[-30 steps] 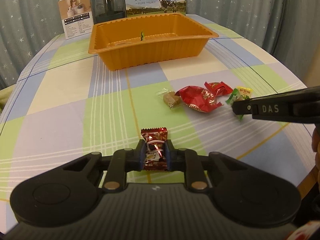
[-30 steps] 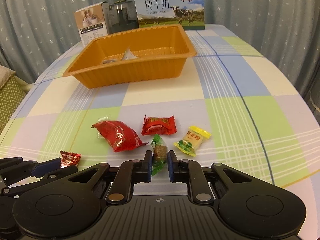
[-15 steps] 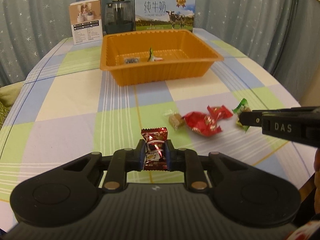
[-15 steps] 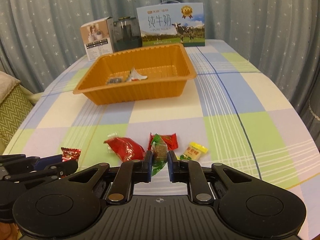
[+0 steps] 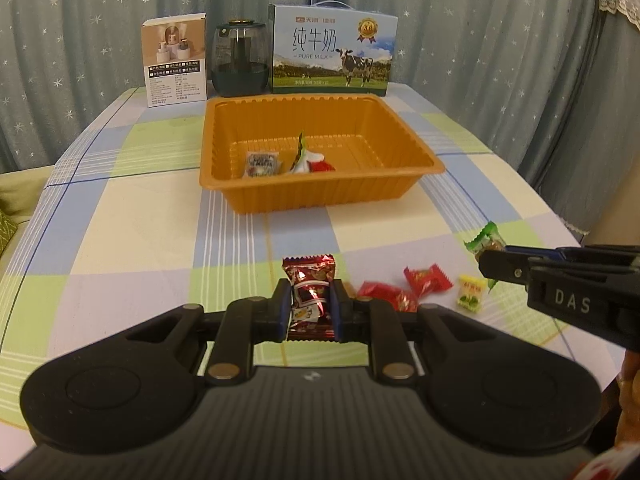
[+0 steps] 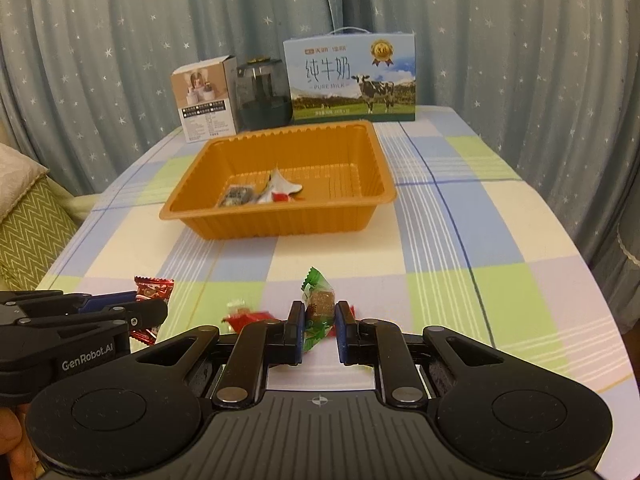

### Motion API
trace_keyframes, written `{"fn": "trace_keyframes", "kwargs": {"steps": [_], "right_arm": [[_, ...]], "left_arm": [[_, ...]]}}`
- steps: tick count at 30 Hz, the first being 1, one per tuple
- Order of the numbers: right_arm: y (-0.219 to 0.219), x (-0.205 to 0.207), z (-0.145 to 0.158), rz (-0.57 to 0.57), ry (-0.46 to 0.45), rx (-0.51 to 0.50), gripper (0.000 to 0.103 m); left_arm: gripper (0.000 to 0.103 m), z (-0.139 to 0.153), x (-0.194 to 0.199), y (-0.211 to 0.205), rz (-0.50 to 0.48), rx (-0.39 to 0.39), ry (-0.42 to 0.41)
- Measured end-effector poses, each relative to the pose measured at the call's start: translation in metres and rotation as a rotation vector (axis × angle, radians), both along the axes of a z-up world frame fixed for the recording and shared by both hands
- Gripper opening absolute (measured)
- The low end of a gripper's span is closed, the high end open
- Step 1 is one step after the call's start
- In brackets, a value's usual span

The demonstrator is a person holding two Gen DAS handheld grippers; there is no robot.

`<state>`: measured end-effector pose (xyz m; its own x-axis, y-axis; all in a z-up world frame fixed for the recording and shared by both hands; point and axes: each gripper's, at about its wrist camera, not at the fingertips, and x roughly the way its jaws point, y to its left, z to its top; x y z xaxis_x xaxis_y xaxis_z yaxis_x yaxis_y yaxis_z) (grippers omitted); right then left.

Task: Organize snacks
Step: 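Carry both candies over the orange tray and open both grippers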

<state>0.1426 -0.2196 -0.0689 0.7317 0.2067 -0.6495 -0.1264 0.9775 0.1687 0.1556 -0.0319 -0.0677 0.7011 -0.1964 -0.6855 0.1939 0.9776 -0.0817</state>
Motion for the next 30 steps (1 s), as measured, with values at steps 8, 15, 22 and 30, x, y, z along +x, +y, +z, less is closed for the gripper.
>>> {"fn": "trace_keyframes", "kwargs": {"steps": [8, 15, 22, 30], "right_arm": [[0.0, 0.031, 0.022, 0.025, -0.033, 0.02, 0.016], [0.001, 0.079, 0.039, 0.035, -0.055, 0.028, 0.016], [0.005, 0.126, 0.039, 0.049, -0.051, 0.024, 0.016], [0.006, 0.162, 0.023, 0.047, -0.014, 0.044, 0.016]], "left_arm": [[0.018, 0.021, 0.032, 0.005, 0.01, -0.023, -0.03], [0.018, 0.038, 0.072, 0.007, 0.01, -0.018, -0.069], [0.018, 0.039, 0.12, 0.012, 0.029, -0.011, -0.076], [0.018, 0.031, 0.163, 0.011, 0.027, 0.014, -0.065]]}}
